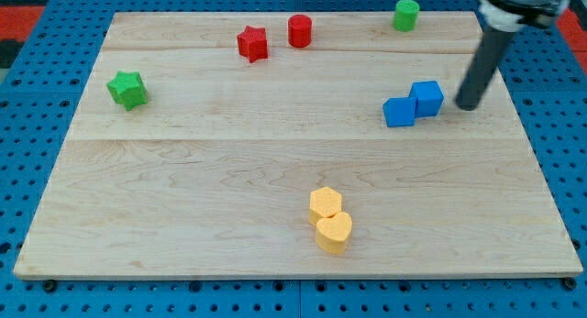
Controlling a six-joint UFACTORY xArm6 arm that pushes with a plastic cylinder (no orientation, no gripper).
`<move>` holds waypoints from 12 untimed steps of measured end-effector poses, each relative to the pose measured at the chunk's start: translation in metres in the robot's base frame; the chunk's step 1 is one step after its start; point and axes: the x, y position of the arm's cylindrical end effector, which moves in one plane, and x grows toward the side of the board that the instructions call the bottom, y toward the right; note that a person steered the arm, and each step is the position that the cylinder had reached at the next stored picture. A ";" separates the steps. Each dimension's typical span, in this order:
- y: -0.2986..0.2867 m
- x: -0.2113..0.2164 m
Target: Slide the yellow hexagon to the center right
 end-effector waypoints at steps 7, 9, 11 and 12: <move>-0.195 0.179; -0.137 0.166; -0.044 0.161; -0.046 0.145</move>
